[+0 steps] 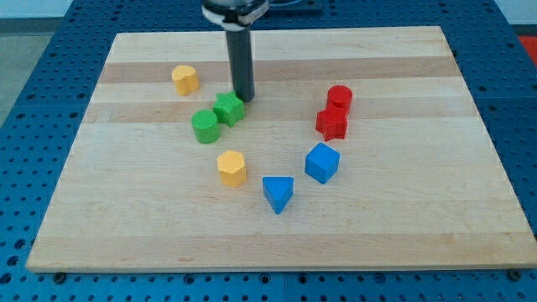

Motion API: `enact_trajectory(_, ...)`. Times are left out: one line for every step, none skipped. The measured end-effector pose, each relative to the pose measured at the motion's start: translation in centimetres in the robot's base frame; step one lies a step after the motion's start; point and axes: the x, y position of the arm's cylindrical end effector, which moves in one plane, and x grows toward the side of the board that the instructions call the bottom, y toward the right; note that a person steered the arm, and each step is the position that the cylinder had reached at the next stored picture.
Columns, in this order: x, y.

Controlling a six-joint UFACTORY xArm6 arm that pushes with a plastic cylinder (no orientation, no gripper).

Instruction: Push the green circle to the bottom left side of the board

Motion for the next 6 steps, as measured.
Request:
enact_trajectory(5.0,-7.6)
enact_trajectory(8.0,-9.7)
enact_trajectory(7.1,-9.6)
enact_trajectory(7.8,-8.1)
enact_trajectory(12.3,-8.8)
enact_trajectory(15.2,-14.3)
